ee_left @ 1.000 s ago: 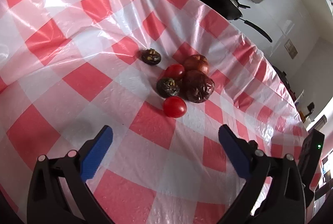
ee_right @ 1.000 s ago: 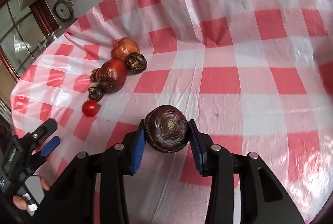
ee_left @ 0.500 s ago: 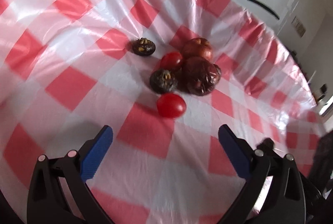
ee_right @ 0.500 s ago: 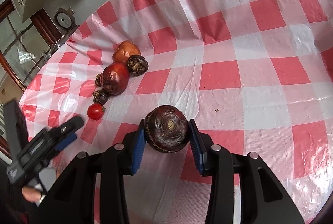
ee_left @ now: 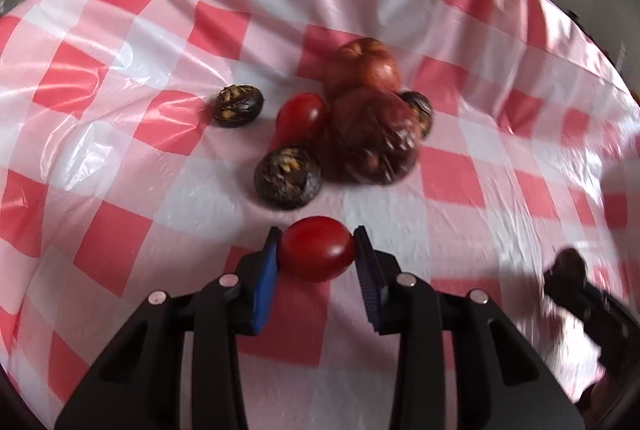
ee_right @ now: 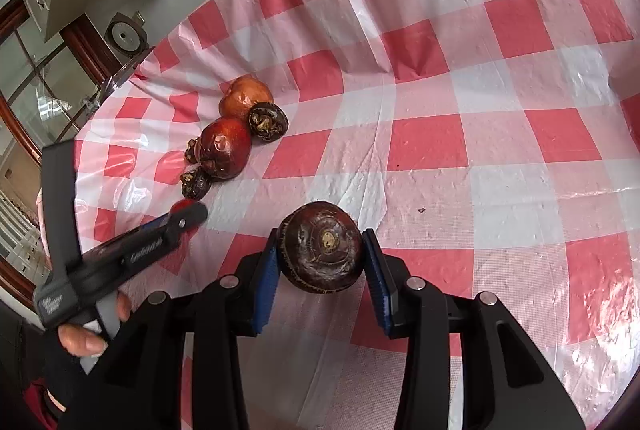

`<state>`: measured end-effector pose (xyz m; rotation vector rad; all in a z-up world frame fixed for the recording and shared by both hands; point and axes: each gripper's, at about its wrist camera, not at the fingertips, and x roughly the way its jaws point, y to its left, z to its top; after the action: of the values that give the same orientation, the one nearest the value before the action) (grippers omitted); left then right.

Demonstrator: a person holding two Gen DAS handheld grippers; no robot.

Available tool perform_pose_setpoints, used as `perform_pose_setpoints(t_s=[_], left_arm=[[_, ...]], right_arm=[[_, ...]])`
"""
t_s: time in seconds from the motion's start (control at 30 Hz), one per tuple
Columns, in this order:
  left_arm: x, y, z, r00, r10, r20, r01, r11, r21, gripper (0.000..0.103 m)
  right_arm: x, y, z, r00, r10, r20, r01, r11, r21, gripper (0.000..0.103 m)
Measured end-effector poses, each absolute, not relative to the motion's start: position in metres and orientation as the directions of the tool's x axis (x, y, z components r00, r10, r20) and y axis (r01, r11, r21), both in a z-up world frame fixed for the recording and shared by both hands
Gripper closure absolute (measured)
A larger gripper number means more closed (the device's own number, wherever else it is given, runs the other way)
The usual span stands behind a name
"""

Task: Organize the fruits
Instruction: 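Grasp a red tomato with the left gripper while the right gripper holds the mangosteen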

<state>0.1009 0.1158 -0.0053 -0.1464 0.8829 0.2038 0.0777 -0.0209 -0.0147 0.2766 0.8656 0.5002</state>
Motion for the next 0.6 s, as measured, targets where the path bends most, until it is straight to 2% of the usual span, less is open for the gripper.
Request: perform_pose_setpoints(t_s=[0.13, 0.37, 0.6], left_arm=[[0.063, 0.108, 0.012, 0.673, 0.155, -0.723, -0.239, 0.971, -0.014, 0.067], [-0.007, 0.121, 0.022, 0.732, 0.107, -0.673, -0.312, 0.931, -0.192, 0.067], [-0.013, 0.130, 0.020, 0.749, 0.070, -0.658, -0.319, 0.909, -0.267, 0.067]], right_arm=[[0.077, -0.021, -0.014, 0.541, 0.528, -0.655, -0.310, 0.849, 0.428, 0.062], [0.076, -0.021, -0.014, 0.542, 0.532, -0.651, -0.312, 0.846, 0.432, 0.062], [0.077, -0.022, -0.014, 0.540, 0.537, -0.648, -0.312, 0.843, 0.438, 0.062]])
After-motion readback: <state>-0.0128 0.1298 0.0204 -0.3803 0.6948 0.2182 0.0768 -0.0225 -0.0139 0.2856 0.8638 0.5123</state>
